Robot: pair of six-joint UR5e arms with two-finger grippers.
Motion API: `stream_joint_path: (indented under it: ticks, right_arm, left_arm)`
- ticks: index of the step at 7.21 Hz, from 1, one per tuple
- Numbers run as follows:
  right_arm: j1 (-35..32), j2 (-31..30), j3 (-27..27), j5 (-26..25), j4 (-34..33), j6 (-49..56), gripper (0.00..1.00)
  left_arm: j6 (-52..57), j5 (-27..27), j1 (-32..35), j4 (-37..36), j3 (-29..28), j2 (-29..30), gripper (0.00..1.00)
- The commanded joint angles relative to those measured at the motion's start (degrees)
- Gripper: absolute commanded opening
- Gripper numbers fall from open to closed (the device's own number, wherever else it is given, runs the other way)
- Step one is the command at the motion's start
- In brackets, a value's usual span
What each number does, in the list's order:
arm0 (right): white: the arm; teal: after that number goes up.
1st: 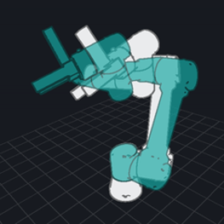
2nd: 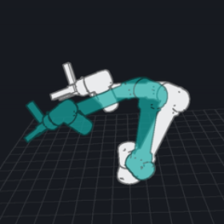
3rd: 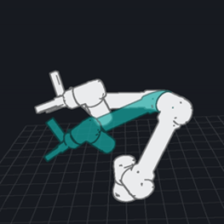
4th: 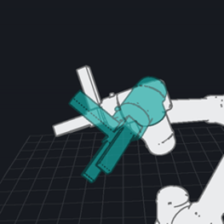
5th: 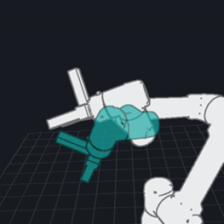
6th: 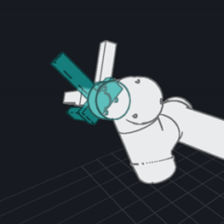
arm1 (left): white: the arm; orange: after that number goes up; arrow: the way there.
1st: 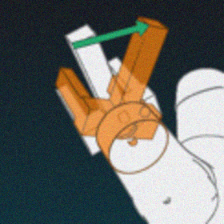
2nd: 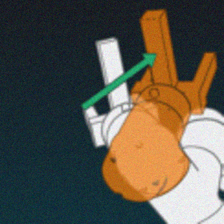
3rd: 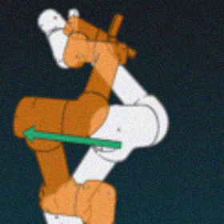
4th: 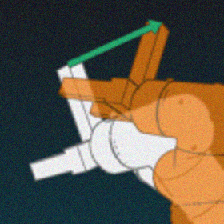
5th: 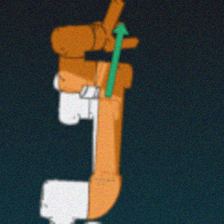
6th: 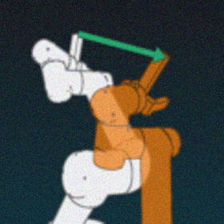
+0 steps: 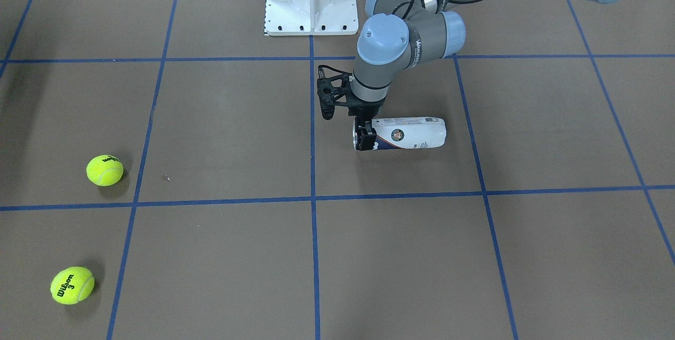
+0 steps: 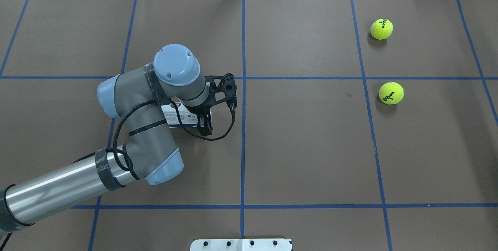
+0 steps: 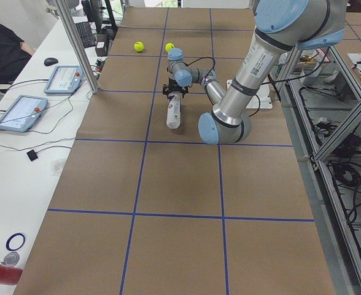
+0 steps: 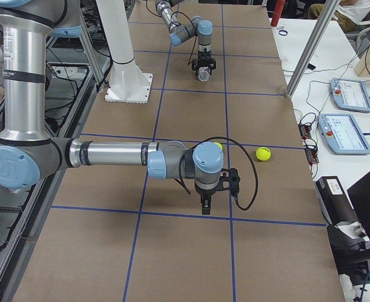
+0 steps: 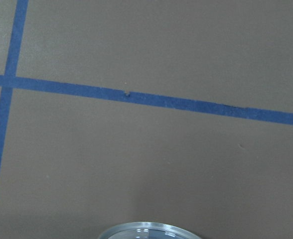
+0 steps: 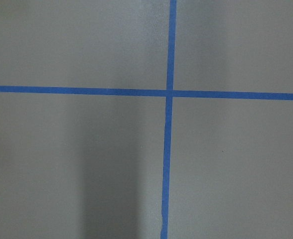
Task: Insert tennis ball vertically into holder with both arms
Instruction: 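Close the left gripper on the can's open end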
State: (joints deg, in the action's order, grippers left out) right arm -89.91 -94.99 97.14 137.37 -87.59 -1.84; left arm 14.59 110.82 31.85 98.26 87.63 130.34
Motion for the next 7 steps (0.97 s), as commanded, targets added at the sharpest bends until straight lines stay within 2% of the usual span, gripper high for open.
stream_joint_path:
  ticks: [1,7]
  right_arm:
    - [0.0,-0.02,-0.02,0.0,0.05,0.0,0.99]
    - [0.0,-0.1,0.15,0.09,0.05,0.0,0.99]
  left_arm:
    - [0.0,-0.26,-0.12,0.0,-0.36,0.01,0.99]
    - [0.0,-0.08,-0.47,0.44,-1.33,0.18,0.99]
